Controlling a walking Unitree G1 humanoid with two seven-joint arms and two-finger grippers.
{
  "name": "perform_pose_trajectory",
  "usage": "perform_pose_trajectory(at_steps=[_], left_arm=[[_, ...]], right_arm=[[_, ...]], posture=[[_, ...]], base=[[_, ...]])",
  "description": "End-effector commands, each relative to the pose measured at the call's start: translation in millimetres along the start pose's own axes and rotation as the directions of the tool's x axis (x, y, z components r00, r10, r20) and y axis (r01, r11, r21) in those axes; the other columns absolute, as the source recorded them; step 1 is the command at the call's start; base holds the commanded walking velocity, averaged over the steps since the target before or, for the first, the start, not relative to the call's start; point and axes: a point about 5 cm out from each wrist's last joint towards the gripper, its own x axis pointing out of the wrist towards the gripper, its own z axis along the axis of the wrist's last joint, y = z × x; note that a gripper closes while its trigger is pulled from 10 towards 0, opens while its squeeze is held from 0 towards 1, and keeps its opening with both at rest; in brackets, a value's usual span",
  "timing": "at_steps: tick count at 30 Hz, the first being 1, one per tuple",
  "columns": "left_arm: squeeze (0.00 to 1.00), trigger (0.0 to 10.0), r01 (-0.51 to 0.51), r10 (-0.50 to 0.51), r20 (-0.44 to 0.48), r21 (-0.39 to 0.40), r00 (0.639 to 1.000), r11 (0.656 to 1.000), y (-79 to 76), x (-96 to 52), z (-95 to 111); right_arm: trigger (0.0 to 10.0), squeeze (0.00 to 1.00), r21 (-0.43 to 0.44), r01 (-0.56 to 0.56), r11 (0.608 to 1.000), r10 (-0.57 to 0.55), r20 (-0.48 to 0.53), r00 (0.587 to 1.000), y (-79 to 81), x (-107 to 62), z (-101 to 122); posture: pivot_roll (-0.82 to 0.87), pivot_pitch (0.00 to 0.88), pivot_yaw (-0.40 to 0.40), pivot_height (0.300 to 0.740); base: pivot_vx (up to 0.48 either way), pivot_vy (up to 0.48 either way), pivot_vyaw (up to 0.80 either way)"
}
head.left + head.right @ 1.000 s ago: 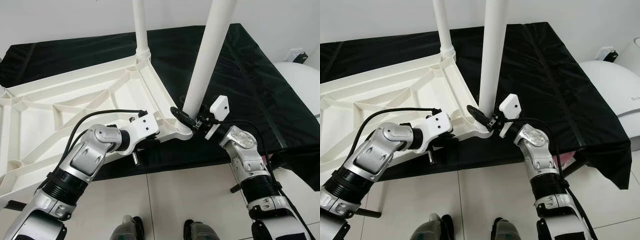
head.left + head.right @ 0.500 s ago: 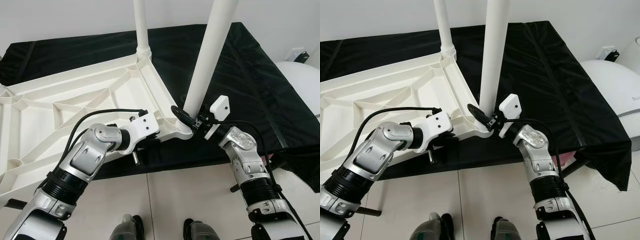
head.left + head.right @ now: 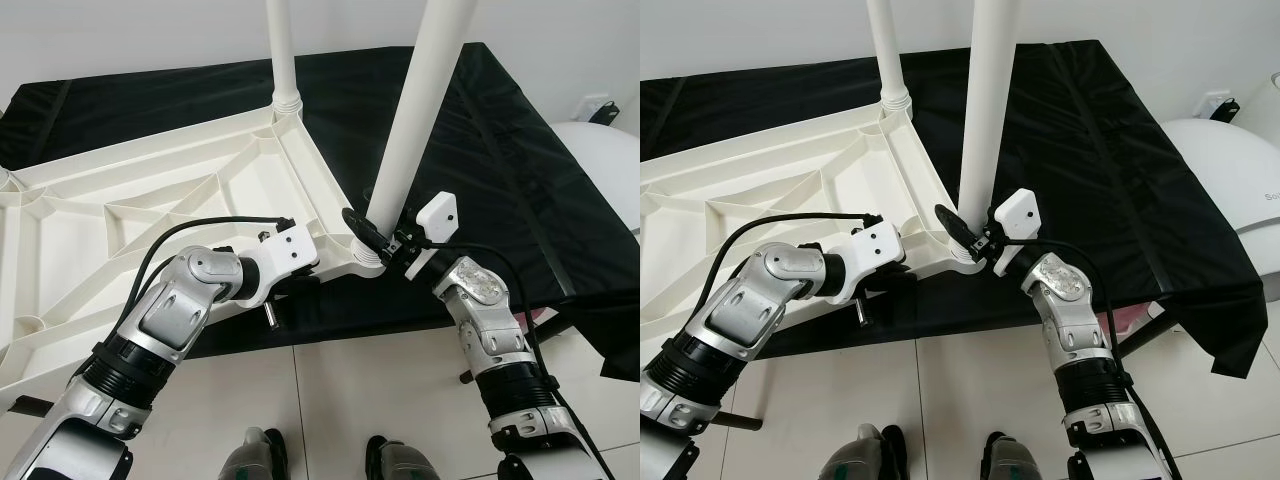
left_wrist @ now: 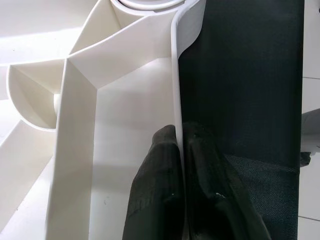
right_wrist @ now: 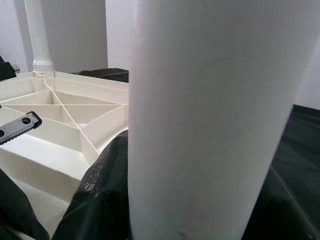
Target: Building children table
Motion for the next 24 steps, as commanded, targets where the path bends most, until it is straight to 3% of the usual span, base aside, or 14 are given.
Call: perform_pose_trajectory(at_steps=[1, 24], left_arm=[[0.0, 10.0, -0.083, 0.083, 0.018, 0.045, 0.996, 0.995, 11.9, -7.7, 9.9], [0.0, 10.0, -0.086, 0.085, 0.022, 0.048, 0.996, 0.995, 13.1, -7.6, 11.0]], right_arm=[[10.0, 0.0, 0.043, -0.014, 0.999, 0.017, -0.061, 0.998, 9.5, -3.5, -15.2], [10.0, 0.0, 0.025, 0.073, 0.997, -0.073, -0.02, 0.997, 19.6, -2.6, -9.2]], posture=[[-0.1, 0.178, 0.053, 0.74], [-0.11, 0.173, 0.051, 0.74]], base=[[0.0, 0.0, 0.0], [0.0, 0.0, 0.0]])
